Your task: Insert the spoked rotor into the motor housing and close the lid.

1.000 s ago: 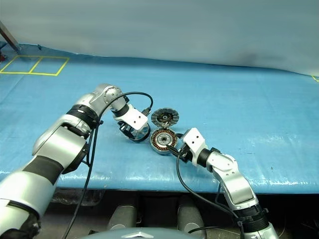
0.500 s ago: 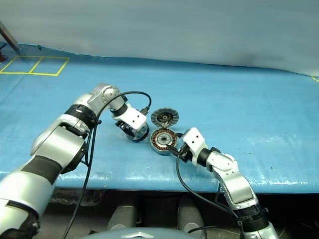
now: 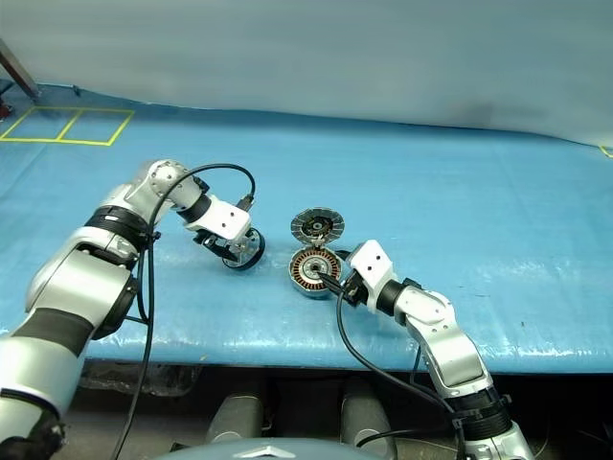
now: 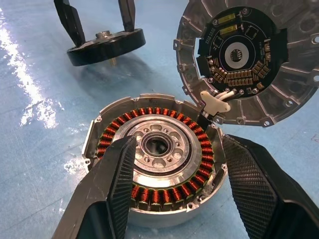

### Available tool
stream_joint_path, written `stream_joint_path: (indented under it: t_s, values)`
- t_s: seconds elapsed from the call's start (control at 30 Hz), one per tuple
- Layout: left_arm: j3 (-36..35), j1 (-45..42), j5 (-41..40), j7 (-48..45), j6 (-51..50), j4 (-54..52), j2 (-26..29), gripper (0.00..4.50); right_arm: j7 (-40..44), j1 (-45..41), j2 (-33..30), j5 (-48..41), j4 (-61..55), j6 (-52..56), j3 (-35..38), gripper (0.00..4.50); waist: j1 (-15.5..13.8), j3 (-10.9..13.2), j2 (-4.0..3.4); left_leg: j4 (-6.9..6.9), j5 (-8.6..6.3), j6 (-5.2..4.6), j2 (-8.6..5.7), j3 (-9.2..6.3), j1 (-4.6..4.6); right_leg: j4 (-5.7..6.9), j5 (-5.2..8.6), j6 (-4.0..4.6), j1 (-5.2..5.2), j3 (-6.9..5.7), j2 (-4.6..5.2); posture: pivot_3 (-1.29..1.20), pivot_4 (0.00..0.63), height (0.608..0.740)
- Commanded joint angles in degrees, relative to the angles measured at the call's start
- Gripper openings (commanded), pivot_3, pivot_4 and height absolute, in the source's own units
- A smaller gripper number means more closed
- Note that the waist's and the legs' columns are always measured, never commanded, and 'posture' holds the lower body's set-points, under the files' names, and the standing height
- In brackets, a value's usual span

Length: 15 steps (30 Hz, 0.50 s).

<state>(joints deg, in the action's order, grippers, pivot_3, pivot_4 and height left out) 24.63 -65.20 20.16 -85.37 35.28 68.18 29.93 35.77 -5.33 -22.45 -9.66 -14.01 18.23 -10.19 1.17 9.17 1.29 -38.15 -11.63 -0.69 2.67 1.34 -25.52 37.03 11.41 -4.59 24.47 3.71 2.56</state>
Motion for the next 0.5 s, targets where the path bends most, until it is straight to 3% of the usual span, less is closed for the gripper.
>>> stream_joint_path:
  t_s: [0.03,0.33,0.5]
  values:
    - [-4.1,2.0,-5.7,-3.7,-2.1,-4.3,1.2,2.65,-0.4,0.0,0.4,-0.9,-0.7,-1.6,1.7,2.87,0.0,0.0,0.0,0.0,0.0,0.0,0.0,0.0,0.0,0.0,0.0,0.0,0.0,0.0,0.0,0.0,0.15,0.74]
    - [-11.9,10.3,-22.8,-7.1,-19.8,-20.5,1.3,2.65,-0.8,1.6,0.7,-0.6,0.7,-6.2,3.2,2.87,0.1,0.0,0.0,-0.02,0.01,0.0,0.01,-0.01,0.01,0.03,-0.01,0.01,-0.01,0.0,0.0,0.0,0.15,0.74]
    - [-10.4,15.1,-30.8,-7.1,-30.8,-30.7,2.9,2.65,1.2,3.0,2.0,-3.6,2.6,-9.3,4.3,2.87,0.4,0.0,-0.01,-0.02,0.01,0.0,0.03,-0.01,0.03,0.09,0.0,0.01,0.0,0.0,-0.02,0.0,0.15,0.74]
